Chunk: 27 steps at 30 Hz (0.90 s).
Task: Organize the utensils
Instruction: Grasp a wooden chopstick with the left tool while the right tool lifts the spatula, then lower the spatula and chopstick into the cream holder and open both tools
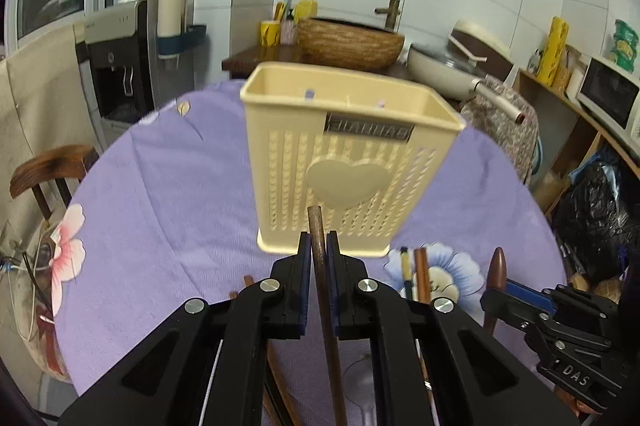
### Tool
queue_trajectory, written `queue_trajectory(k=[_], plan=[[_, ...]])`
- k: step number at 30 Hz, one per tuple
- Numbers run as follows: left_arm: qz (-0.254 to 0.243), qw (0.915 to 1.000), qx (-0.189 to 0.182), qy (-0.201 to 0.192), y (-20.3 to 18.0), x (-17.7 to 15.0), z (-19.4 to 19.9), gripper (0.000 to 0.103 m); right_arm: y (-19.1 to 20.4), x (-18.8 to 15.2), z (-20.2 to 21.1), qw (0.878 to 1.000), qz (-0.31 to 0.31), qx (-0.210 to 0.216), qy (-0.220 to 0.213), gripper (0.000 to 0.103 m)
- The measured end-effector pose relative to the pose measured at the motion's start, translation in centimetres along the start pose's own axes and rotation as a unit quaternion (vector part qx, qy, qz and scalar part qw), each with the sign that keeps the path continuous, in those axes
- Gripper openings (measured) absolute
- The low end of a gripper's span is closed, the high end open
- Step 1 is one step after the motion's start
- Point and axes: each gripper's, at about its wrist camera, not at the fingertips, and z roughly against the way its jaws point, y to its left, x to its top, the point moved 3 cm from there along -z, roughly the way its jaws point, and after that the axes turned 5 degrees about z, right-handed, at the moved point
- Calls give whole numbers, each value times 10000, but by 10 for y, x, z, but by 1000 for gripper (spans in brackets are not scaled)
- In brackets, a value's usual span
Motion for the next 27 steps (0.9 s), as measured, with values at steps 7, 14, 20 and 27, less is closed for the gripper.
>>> queue_trajectory(k=[7,14,20,27], plan=[[-102,9991,-78,-401,-9,15,35,8,7,14,23,9993,255,-95,-251,16],[-175,9977,-54,-651,-9,25,57,8,17,24,38,9969,568,-269,-465,16],[-206,9965,-40,-805,-8,35,70,7,21,32,42,9950,746,-379,-542,16],[-186,9963,-81,-829,-6,41,76,7,25,45,49,9928,902,-459,-634,16]])
